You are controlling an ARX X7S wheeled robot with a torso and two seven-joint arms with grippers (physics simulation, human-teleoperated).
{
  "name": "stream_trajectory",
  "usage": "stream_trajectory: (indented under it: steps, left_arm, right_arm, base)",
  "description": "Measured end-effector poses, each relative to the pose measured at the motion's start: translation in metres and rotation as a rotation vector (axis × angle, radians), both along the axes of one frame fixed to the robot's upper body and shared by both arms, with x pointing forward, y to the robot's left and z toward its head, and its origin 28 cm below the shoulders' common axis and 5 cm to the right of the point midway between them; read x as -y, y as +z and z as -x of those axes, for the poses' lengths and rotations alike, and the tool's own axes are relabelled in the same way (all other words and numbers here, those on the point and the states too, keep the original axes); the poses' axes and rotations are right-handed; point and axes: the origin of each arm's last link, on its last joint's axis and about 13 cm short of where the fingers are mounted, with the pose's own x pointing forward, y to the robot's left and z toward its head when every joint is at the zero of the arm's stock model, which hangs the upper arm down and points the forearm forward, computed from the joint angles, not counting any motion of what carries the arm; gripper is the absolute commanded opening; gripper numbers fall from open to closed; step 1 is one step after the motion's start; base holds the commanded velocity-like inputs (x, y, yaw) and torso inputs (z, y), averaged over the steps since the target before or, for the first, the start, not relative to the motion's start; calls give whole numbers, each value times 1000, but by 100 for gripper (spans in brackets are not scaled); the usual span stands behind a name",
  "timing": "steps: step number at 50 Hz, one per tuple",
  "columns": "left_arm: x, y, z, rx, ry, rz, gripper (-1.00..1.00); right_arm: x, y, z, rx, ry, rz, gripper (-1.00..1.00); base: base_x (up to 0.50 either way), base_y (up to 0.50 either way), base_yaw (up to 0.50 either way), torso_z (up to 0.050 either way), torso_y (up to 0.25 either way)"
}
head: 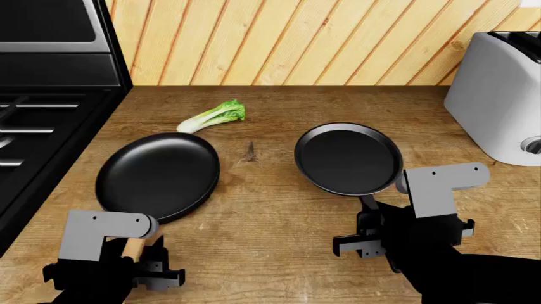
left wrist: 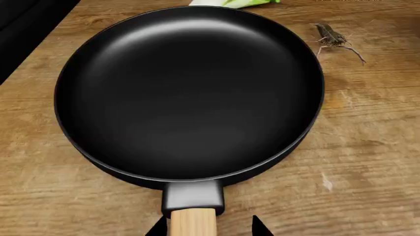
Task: Place both pans onto different burners. Then place the celery and the shrimp on different pans.
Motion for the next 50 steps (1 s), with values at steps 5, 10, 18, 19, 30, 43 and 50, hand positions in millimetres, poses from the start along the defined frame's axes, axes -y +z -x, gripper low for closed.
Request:
stream_trajectory:
  steps: [5, 10, 18, 19, 30, 43, 50]
  left_arm:
    - [1, -1, 0, 13, 37, -18, -100]
    - [2, -1, 0, 13, 49, -17, -100]
    - [-2, 3, 1, 0, 44, -22, -100]
    - [-2, 4, 1, -1, 42, -23, -100]
    - [-6, 37, 8, 96, 42, -36, -100]
    - [-8, 51, 13, 157, 44, -53, -100]
    - [-8, 52, 14, 163, 40, -53, -100]
  right_arm:
    - [0, 0, 0, -1, 1, -2, -100]
    - [0, -1, 0, -1, 2, -2, -100]
    - [-1, -1, 1, 0, 4, -3, -100]
    - [-1, -1, 1, 1, 4, -4, -100]
    - [-1, 3, 3, 22, -3, -5, -100]
    - [0, 7, 6, 60, -2, -10, -100]
    - [0, 8, 7, 75, 2, -3, -100]
  base:
    - [3, 3, 0, 0, 0]
    - [0, 3, 3, 0, 0]
    - [0, 0, 0, 0, 0]
    - [0, 0, 0, 0, 0]
    - [0, 0, 0, 0, 4]
    - [-105, 18, 0, 2, 5]
    - [-500, 100, 0, 1, 3]
